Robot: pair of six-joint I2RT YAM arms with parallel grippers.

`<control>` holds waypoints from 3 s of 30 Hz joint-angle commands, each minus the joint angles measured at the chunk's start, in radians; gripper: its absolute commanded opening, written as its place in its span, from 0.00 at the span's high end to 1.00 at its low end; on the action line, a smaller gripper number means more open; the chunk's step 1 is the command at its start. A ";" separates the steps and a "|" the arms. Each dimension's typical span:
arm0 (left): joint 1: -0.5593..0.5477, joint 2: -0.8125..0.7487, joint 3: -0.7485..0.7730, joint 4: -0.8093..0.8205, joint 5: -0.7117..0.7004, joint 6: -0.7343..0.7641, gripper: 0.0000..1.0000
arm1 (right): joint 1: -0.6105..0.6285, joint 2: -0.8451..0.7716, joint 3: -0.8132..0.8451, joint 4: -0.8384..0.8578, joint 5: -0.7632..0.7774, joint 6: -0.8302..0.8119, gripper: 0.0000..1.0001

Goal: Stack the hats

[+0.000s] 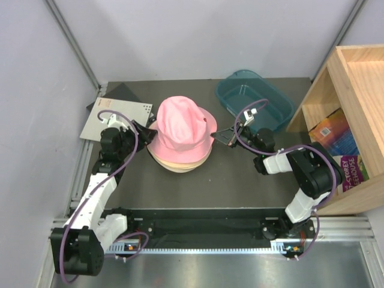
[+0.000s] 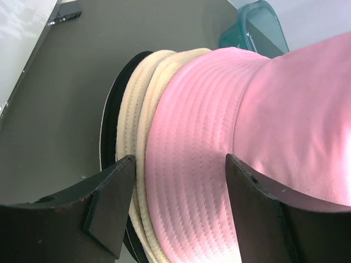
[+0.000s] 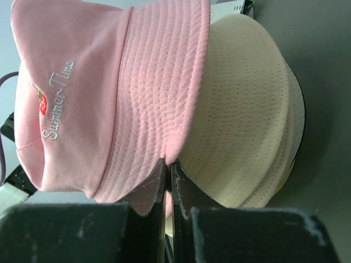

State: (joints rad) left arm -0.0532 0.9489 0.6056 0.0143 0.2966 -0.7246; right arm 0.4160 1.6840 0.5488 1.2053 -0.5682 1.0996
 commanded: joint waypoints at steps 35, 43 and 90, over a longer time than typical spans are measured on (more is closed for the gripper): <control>-0.004 0.162 -0.093 0.213 0.067 -0.113 1.00 | 0.038 -0.024 -0.122 -0.042 0.070 -0.012 1.00; -0.005 0.238 -0.086 0.262 0.062 -0.102 1.00 | 0.053 0.081 -0.127 -0.018 0.083 0.003 1.00; -0.013 0.634 0.333 0.283 0.185 0.220 1.00 | -0.043 -0.196 0.036 -0.168 0.088 -0.190 0.25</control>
State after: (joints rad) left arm -0.0662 1.5646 0.9237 0.2695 0.5045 -0.5274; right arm 0.3763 1.4712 0.5816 0.8101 -0.4248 0.8547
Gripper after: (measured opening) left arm 0.019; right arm 0.754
